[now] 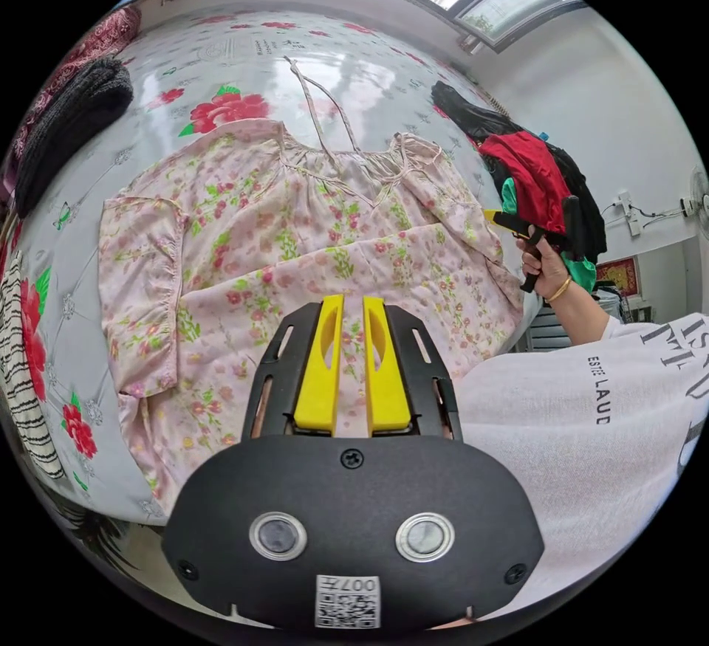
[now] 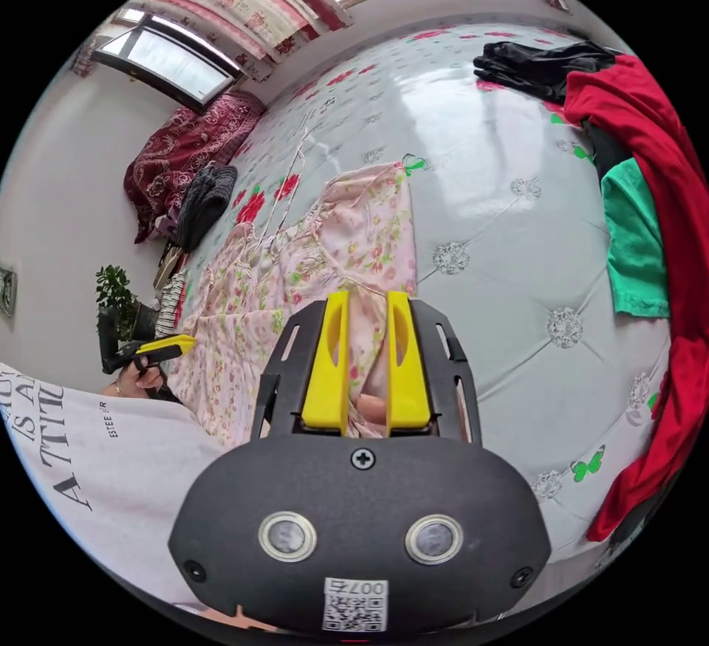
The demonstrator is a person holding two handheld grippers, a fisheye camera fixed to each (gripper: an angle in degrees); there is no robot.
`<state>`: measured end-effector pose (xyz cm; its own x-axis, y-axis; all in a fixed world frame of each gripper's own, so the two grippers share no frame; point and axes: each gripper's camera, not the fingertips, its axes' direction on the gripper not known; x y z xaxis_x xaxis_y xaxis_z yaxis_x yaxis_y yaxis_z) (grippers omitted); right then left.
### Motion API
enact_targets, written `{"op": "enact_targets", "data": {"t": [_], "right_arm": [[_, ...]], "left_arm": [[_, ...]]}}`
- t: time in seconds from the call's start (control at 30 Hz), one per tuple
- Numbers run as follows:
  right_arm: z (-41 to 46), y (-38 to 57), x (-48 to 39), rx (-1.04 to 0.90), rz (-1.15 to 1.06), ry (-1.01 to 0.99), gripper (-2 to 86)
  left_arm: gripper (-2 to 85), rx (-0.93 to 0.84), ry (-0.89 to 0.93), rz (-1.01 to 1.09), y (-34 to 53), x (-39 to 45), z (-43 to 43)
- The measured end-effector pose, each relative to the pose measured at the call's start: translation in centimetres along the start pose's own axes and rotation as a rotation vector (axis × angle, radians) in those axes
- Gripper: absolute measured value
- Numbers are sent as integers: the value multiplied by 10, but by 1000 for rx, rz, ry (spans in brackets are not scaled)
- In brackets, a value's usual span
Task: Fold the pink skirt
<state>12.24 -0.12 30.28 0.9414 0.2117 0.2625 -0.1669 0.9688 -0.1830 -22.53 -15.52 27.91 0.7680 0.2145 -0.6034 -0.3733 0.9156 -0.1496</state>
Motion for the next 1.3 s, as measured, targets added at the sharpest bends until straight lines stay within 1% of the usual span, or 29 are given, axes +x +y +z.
{"op": "enact_targets", "data": {"t": [0.07,0.13,0.2,0.23,0.3,0.33,0.4,0.47,0.5,0.53,0.57,0.6,0.63,0.7,0.73,0.8,0.83,0.9,1.0,1.07,1.13,1.2,1.3], "right_arm": [[-13,7,9,75,58,11,11],[-34,19,30,166,150,-80,5],[-59,44,70,298,330,-230,1],[-64,52,81,331,381,-270,1],[-74,88,119,456,599,-416,0],[-75,97,126,489,645,-445,0],[-78,127,139,617,792,-531,0],[-88,133,133,706,814,-531,0],[-100,126,121,755,765,-507,0],[-106,119,114,762,720,-496,0],[-117,97,95,731,602,-473,0],[-126,69,68,651,439,-434,0],[-128,54,52,597,346,-410,0],[-118,7,-23,344,-31,-316,0],[-111,0,-42,277,-111,-291,0],[-64,-12,-105,19,-348,-186,1],[-50,-12,-117,-36,-389,-159,1],[13,-1,-145,-260,-473,-48,5],[62,15,-155,-459,-485,-18,16],[62,19,-159,-472,-493,-38,25],[48,15,-161,-433,-499,-68,35],[24,-2,-153,-357,-466,-81,45],[-3,-36,-134,-240,-379,-66,53]], "left_arm": [[50,5,-17,3,3,-2,-5],[50,8,-36,2,8,-5,-10],[49,9,-42,-25,17,-13,-14],[49,10,-41,-36,20,-16,-15],[49,21,-29,-82,30,-26,-19],[49,25,-26,-95,33,-28,-20],[48,44,-13,-146,44,-38,-26],[48,62,-5,-179,53,-44,-32],[48,78,-4,-197,60,-47,-37],[48,86,-4,-205,63,-49,-40],[48,100,-8,-221,71,-51,-45],[48,112,-13,-234,78,-54,-50],[48,118,-16,-239,82,-55,-53],[48,144,-36,-256,99,-58,-64],[48,150,-41,-263,104,-59,-67],[48,171,-62,-297,124,-63,-75],[48,176,-65,-308,129,-64,-77],[48,197,-75,-355,148,-70,-83],[48,224,-87,-407,165,-77,-92],[48,249,-100,-406,169,-79,-100],[49,273,-126,-389,168,-82,-109],[52,296,-151,-370,157,-91,-119],[66,309,-133,-346,124,-111,-126]]}}
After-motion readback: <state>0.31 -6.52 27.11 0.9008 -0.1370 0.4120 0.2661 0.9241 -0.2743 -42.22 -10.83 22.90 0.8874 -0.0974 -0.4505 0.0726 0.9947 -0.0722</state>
